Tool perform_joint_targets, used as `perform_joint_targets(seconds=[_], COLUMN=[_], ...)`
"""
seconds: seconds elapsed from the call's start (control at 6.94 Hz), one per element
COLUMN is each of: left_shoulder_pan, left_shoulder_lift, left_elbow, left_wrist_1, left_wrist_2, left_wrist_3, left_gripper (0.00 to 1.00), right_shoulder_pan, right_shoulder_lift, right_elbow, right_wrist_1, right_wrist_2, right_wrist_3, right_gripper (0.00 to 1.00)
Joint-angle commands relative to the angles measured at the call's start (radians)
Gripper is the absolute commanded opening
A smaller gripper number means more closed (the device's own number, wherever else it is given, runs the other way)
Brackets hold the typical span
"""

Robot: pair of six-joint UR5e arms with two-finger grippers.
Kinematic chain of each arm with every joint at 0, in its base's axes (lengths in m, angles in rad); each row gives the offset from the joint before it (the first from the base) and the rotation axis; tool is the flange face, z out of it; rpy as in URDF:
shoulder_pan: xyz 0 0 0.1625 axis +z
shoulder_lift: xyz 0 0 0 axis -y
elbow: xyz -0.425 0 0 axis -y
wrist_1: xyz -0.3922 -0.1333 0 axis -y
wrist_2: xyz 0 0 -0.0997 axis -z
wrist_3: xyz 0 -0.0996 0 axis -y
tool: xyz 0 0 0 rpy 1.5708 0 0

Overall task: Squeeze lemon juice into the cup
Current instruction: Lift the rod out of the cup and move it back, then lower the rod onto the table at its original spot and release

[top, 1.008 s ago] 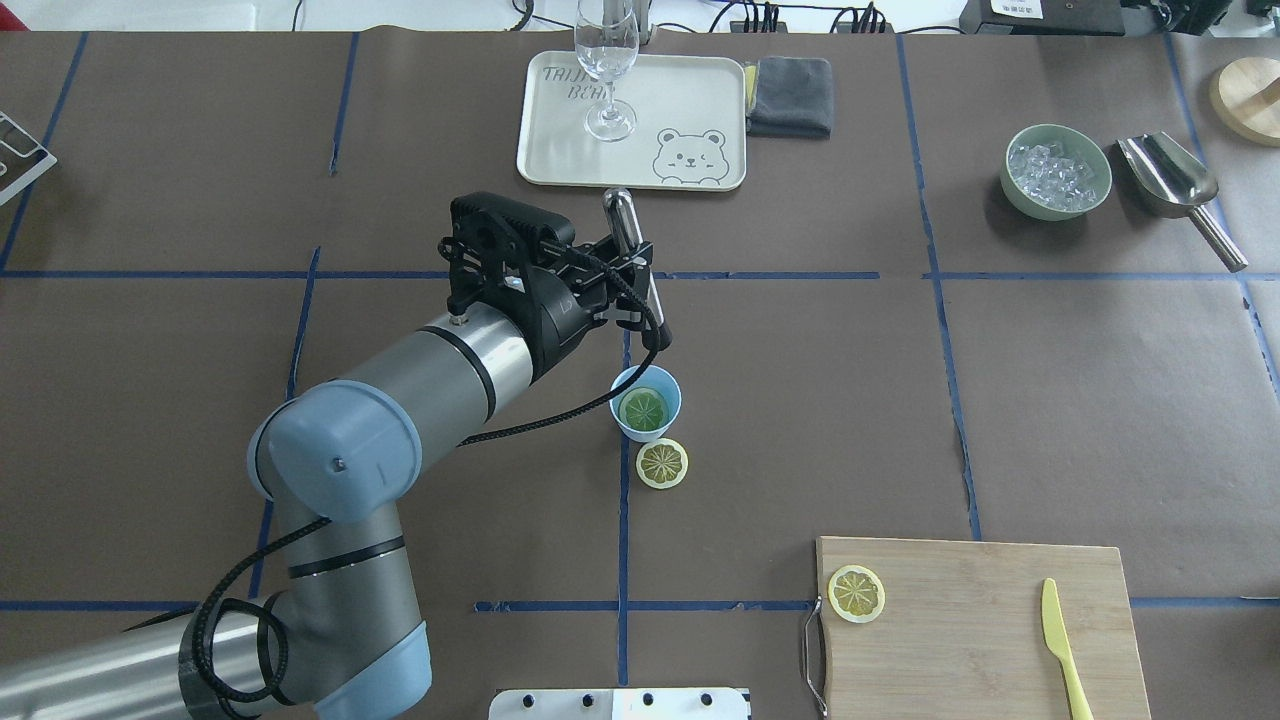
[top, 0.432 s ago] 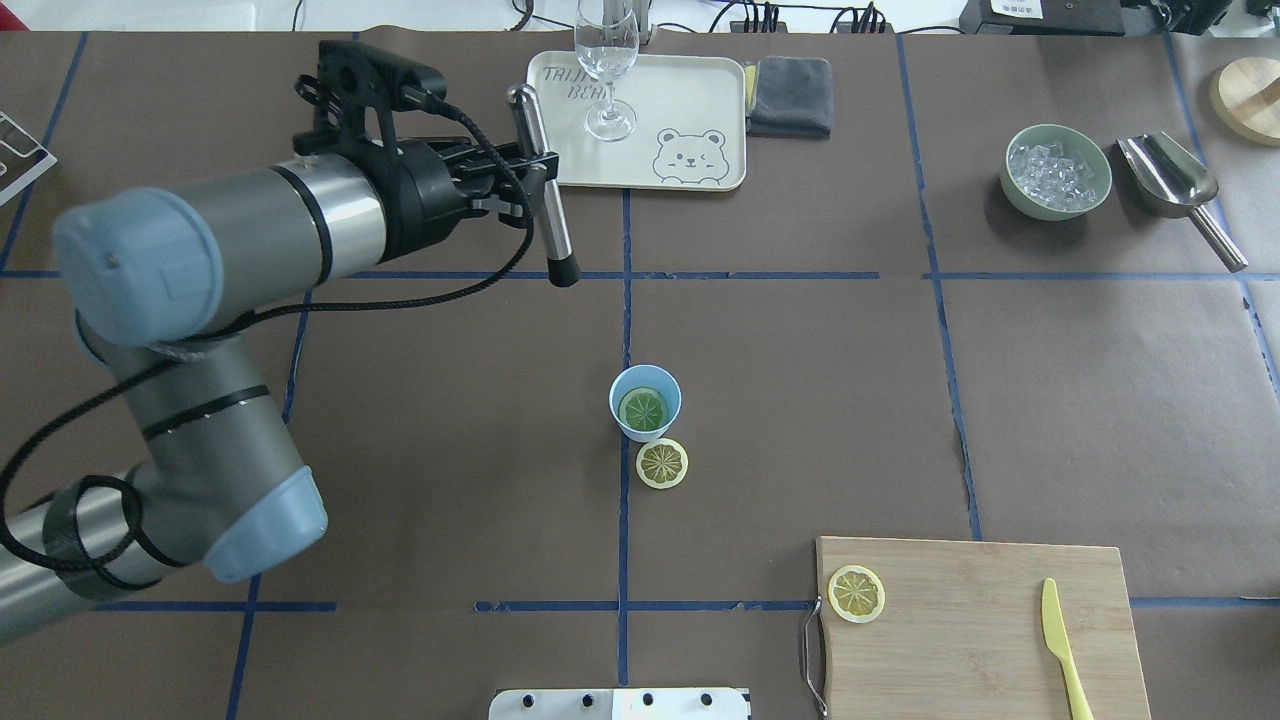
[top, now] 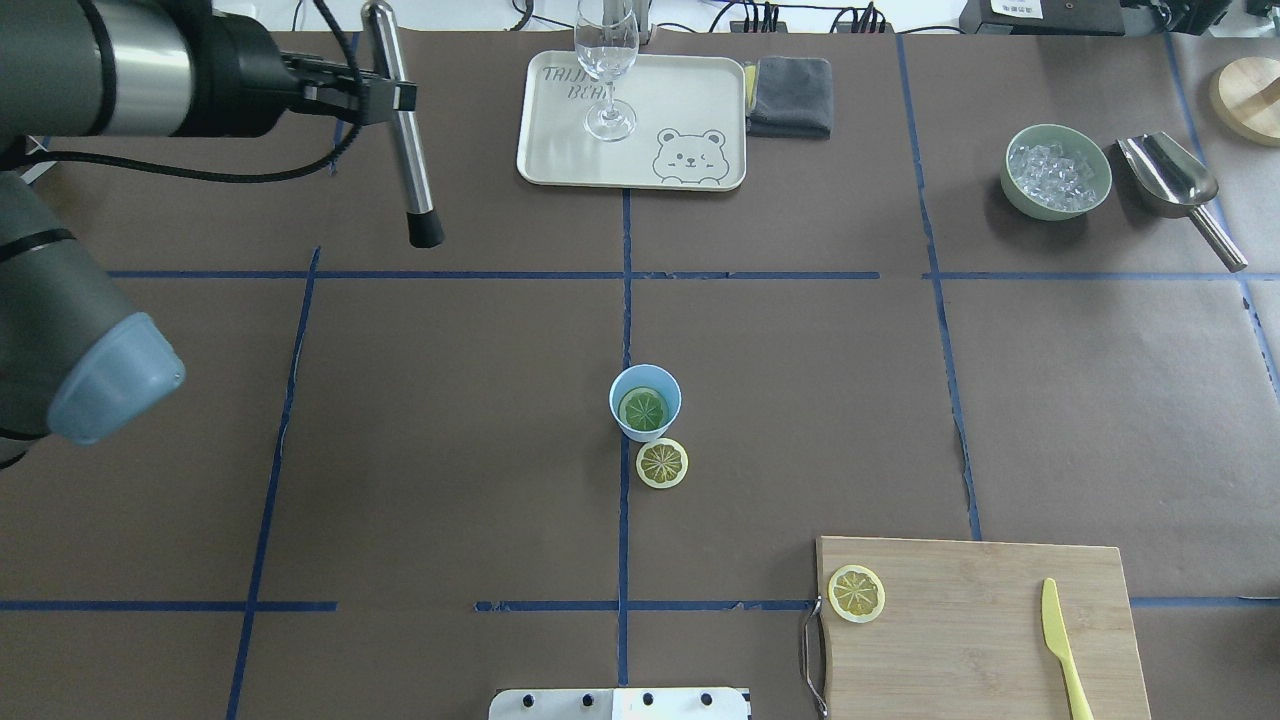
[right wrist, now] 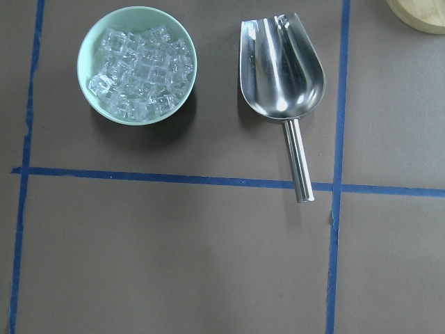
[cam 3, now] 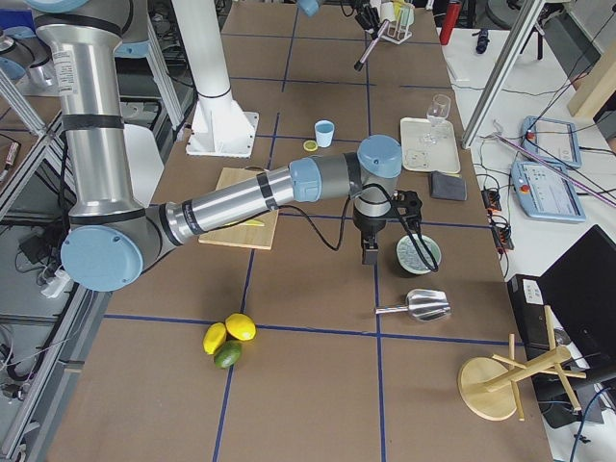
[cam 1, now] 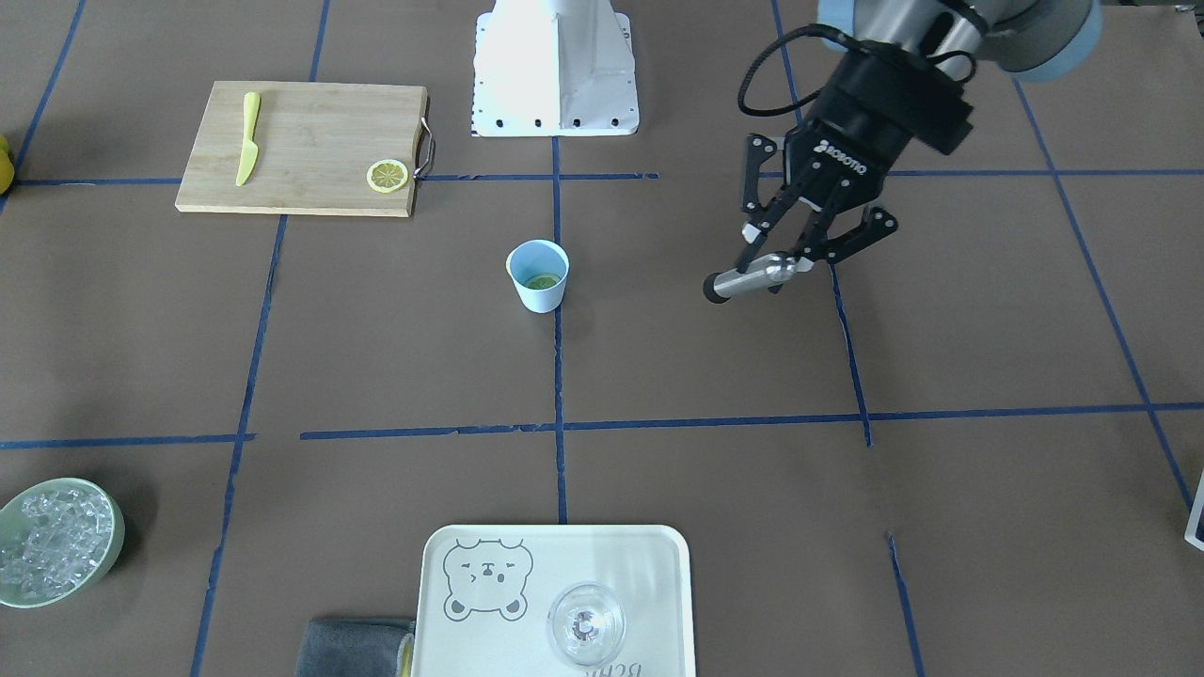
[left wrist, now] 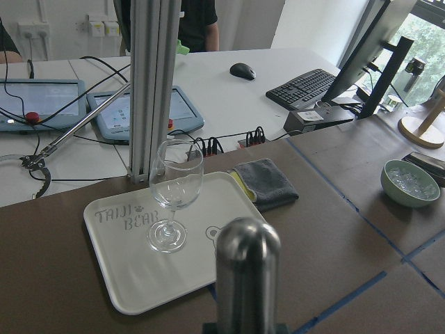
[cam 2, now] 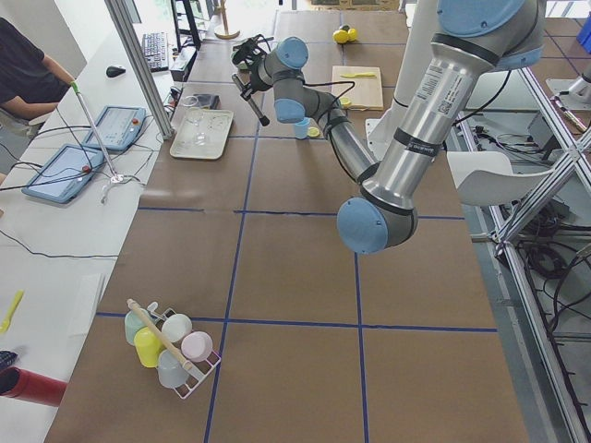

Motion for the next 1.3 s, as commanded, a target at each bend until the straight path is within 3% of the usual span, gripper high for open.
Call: perform_joint_targets(seconds=[0.0,0.14,0.43,0.58,1.01,1.15], left_shoulder_pan=[-0.117,-0.158,-0.18,-0.214,-0.216,-0.206], left_shoulder_lift=[0.117,0.119,0.119,0.113,0.097,0.099], left_elbow=[-0.064,-0.068,-0.094,-0.099,-0.076,-0.023], left_wrist_1=[0.056,0.154,0.437,0.609,0.999,1.023], left_wrist_2=[-0.194,-0.265,-0.269,-0.263,-0.255,-0.257], left_wrist_3=[0.034,0.035,0.146,0.24,0.244,0.243], left_gripper=[0.0,0.0,0.0,0.0,0.0,0.0], right_shoulder_pan=[0.018,0.025,0.033,0.047,0.059,0.059], right_shoulder_lift=[-0.024,-0.036,-0.146,-0.172,-0.176,-0.176], right_elbow=[-0.011,-0.014,-0.025,-0.046,-0.06,-0.06], right_wrist_1=[0.002,0.009,0.174,0.19,0.193,0.193], right_wrist_2=[0.0,0.002,0.006,0.029,0.061,0.061], right_wrist_3=[-0.022,-0.026,-0.017,-0.026,-0.025,-0.025], right_gripper=[1.0,1.0,1.0,1.0,1.0,1.0])
